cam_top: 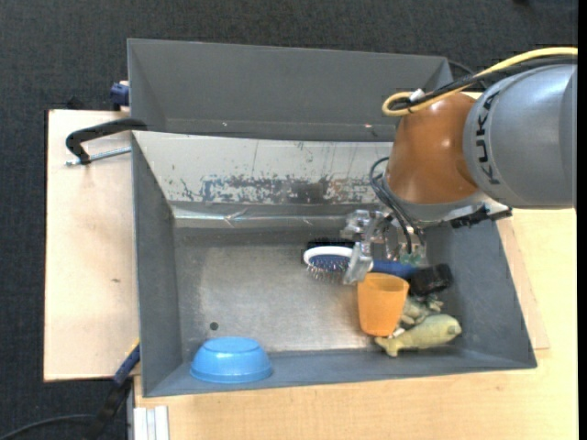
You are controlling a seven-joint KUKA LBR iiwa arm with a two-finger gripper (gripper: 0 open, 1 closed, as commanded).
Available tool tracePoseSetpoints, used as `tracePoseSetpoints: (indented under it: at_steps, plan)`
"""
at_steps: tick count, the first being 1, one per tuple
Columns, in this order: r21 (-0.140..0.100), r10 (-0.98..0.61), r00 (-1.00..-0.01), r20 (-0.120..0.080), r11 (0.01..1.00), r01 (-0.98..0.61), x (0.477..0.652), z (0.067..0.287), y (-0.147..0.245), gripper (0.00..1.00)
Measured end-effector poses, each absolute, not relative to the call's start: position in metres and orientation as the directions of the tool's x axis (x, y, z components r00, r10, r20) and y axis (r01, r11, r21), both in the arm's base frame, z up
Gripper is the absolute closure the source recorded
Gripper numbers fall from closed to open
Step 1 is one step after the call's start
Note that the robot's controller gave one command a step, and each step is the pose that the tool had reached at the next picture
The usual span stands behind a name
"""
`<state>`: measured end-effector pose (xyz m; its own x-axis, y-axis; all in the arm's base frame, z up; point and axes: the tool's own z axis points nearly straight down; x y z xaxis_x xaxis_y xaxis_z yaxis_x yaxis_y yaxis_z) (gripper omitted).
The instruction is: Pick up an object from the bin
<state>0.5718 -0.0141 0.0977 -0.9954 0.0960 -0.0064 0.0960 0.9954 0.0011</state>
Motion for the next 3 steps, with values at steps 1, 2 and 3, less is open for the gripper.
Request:
tracePoseSetpoints:
  at_steps: [1,2,3]
  plan:
    - [0.0,-0.106,-0.994,-0.008,0.994,-0.106,0.564,0.114,-0.035,1.0]
    - [0.001,-0.134,-0.991,-0.008,0.991,-0.134,0.545,0.122,-0.033,1.0]
    - [0.001,-0.132,-0.991,-0.005,0.991,-0.132,0.544,0.121,-0.034,0.0]
